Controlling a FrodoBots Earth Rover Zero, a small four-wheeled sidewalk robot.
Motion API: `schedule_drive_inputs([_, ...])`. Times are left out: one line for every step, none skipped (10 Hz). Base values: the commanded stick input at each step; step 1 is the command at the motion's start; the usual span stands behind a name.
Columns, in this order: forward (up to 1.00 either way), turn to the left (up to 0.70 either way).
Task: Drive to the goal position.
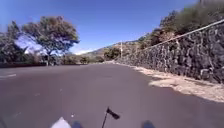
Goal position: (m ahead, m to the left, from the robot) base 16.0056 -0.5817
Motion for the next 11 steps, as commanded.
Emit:
schedule_drive_inputs([0.70, 0.00])
schedule_drive_inputs([0.70, 0.00])
schedule_drive_inputs([0.70, 0.00])
schedule_drive_inputs([0.70, 0.00])
schedule_drive_inputs([0.70, 0.00])
schedule_drive_inputs([0.70, 0.00])
schedule_drive_inputs([0.70, 0.00])
schedule_drive_inputs([0.70, 0.00])
schedule_drive_inputs([0.70, 0.00])
schedule_drive_inputs([0.70, 0.00])
schedule_drive_inputs([0.70, 0.00])
